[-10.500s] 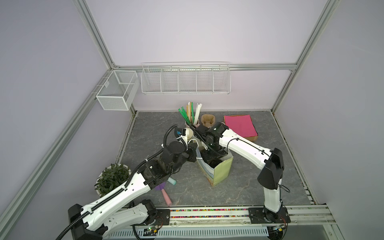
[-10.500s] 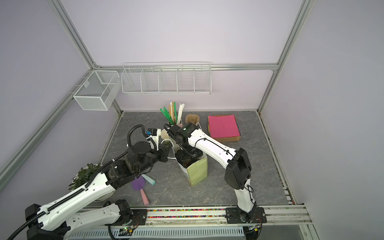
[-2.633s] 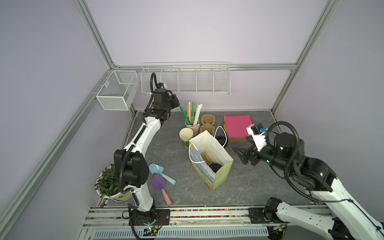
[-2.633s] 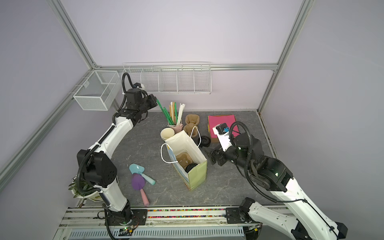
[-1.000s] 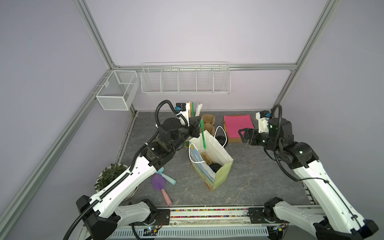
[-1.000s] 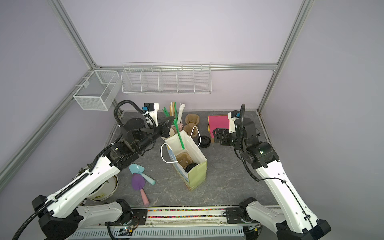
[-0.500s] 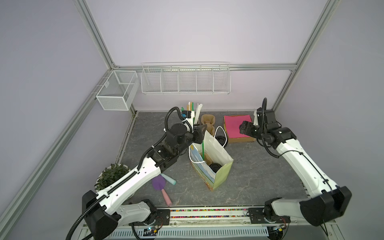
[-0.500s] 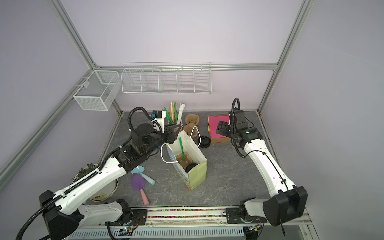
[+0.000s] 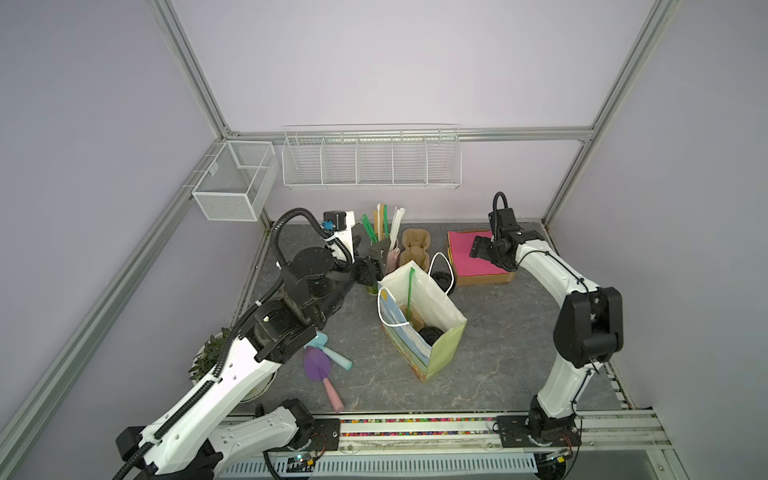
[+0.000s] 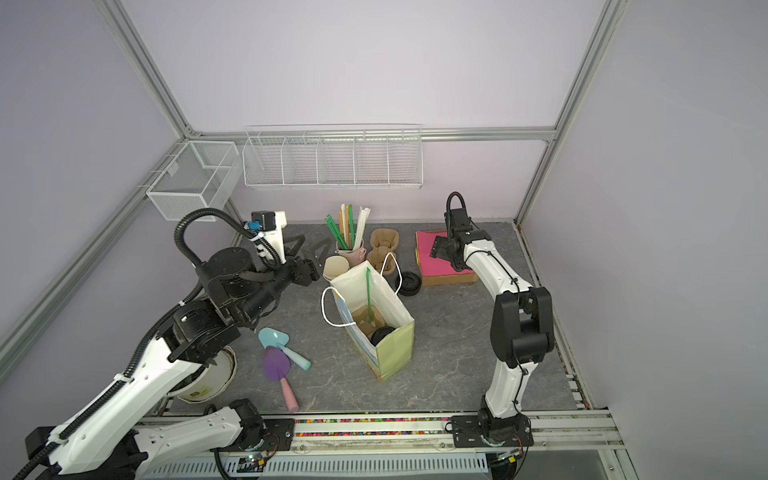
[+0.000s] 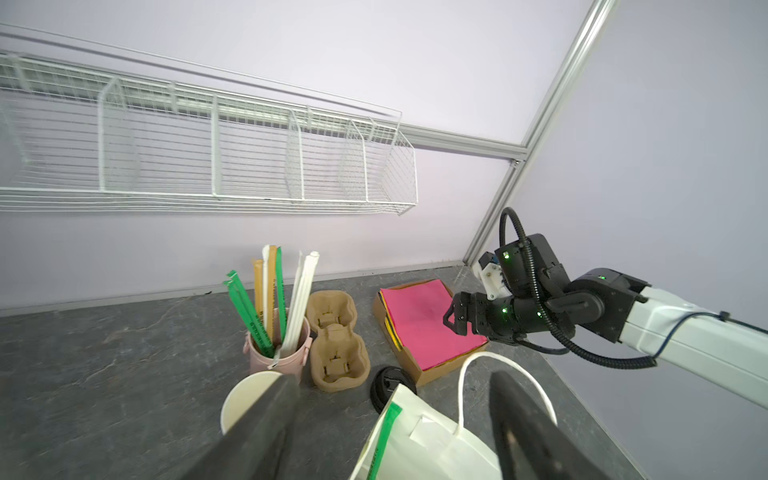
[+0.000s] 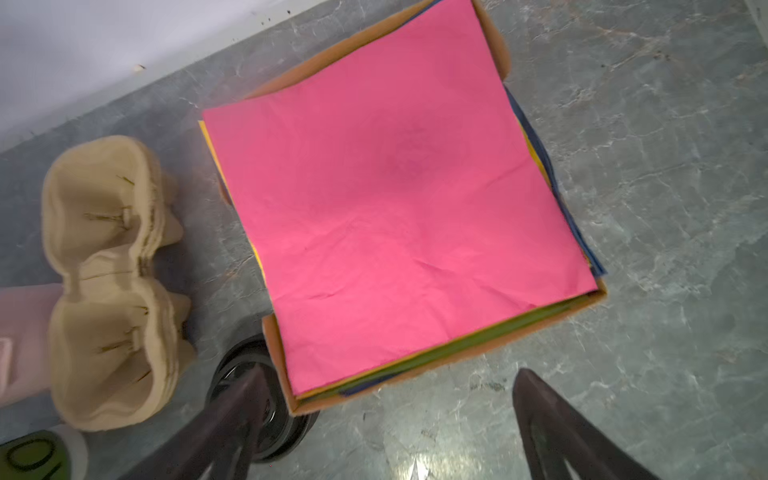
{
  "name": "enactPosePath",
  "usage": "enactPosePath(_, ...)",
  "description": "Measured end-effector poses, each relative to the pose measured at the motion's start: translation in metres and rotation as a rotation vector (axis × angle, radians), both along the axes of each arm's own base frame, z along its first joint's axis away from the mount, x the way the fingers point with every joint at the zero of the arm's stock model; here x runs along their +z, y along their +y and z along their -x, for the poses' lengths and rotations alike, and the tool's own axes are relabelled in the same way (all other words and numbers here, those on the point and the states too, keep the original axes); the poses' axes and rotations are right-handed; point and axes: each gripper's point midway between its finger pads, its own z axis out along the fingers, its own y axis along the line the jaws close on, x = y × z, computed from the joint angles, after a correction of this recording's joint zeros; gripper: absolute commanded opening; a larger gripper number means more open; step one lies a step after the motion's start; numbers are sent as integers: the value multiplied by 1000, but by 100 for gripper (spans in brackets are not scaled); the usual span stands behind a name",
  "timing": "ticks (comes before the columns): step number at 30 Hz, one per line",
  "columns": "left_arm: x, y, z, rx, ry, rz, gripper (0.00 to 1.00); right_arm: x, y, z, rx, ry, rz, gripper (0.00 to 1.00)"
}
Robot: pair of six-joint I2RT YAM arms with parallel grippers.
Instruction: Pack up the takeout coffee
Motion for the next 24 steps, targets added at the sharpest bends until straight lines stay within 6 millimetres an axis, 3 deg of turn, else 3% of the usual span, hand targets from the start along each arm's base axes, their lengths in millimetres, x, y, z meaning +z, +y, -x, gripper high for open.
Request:
enactPosePath(5, -26, 19, 0, 73, 14, -83, 80, -26, 6, -32, 3, 39, 20, 96)
enactPosePath(10, -51, 27, -4, 118, 33, -168, 81, -50, 7, -40, 11, 92, 34, 90)
enactPosePath(18, -61, 33, -9, 163, 30, -235, 81, -80, 9, -48, 16, 152, 49, 69)
enactPosePath(24, -69, 35, -11, 174, 34, -261, 81, -83, 9, -48, 21, 160, 49, 52)
